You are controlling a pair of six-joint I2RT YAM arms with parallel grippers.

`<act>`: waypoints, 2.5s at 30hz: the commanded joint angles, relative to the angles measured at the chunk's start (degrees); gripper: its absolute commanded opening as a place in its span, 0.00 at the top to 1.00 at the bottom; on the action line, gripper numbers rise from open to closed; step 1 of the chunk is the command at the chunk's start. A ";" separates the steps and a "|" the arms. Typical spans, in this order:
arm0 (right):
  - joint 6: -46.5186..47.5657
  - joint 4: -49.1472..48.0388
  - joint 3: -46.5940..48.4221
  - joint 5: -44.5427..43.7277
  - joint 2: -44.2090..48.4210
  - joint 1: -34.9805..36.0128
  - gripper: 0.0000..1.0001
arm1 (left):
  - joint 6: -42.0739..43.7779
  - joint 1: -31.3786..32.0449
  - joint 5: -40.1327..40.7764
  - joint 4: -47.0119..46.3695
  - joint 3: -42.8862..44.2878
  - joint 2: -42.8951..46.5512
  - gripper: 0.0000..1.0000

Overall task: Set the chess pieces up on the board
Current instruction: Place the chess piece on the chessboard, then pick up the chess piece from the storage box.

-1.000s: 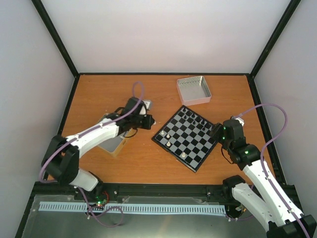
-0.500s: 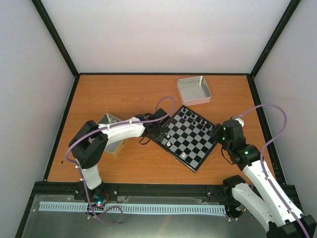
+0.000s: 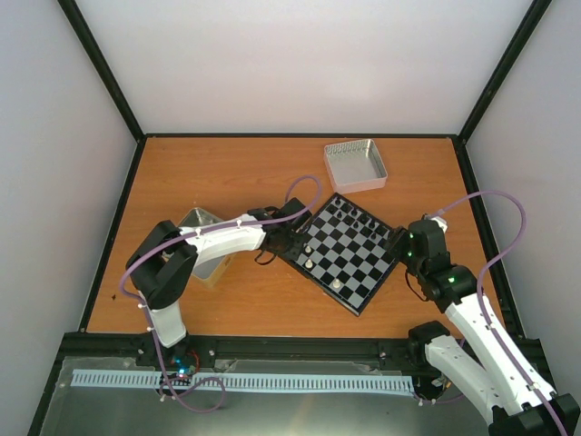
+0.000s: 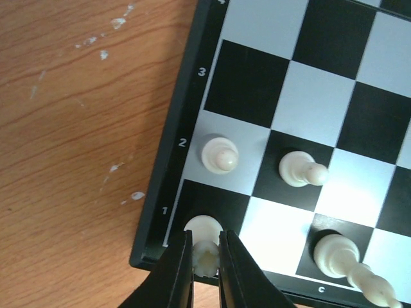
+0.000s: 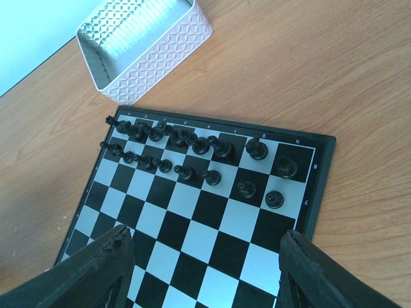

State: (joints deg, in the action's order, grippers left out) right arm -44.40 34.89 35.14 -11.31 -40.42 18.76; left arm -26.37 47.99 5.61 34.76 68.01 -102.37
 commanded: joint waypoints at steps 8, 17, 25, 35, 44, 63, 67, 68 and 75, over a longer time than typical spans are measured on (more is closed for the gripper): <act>-0.32 -0.08 -1.15 -0.47 0.79 0.31 0.38 | 0.54 0.35 -0.44 -0.71 2.04 -1.40 0.89; -0.36 -0.32 -1.11 -0.11 0.54 0.30 0.39 | 0.67 0.32 -0.49 0.01 3.55 2.01 0.65; -0.51 -0.09 -1.17 -0.04 0.87 0.25 0.39 | -0.46 -0.57 4.49 -0.72 2.12 9.48 0.56; -0.51 -0.05 -1.43 0.18 1.13 0.29 0.39 | -16.79 -17.17 17.10 4.63 -7.86 24.81 0.58; -0.42 -0.35 -1.43 0.55 0.66 0.31 0.39 | -23.12 -35.86 16.35 4.81 -21.79 35.47 0.53; -0.37 -0.20 -1.39 0.24 0.52 0.27 0.39 | -17.80 -45.73 3.35 -4.59 -27.73 29.02 0.64; -0.27 -0.24 -1.38 0.06 0.31 0.30 0.39 | -17.71 -45.85 4.97 -5.03 -27.47 27.62 0.71; -0.21 -0.22 -1.38 0.07 0.26 0.24 0.39 | -17.60 -45.83 5.54 -5.05 -27.41 27.24 0.72; -0.25 -0.44 -1.47 0.04 -0.17 0.28 0.39 | -16.92 -45.86 6.91 -5.19 -27.29 25.36 0.77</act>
State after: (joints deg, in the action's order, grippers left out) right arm -44.40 34.92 34.33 -10.48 -40.36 18.76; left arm -44.23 2.68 10.94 30.96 39.48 -76.23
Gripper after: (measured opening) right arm 0.612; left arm 0.251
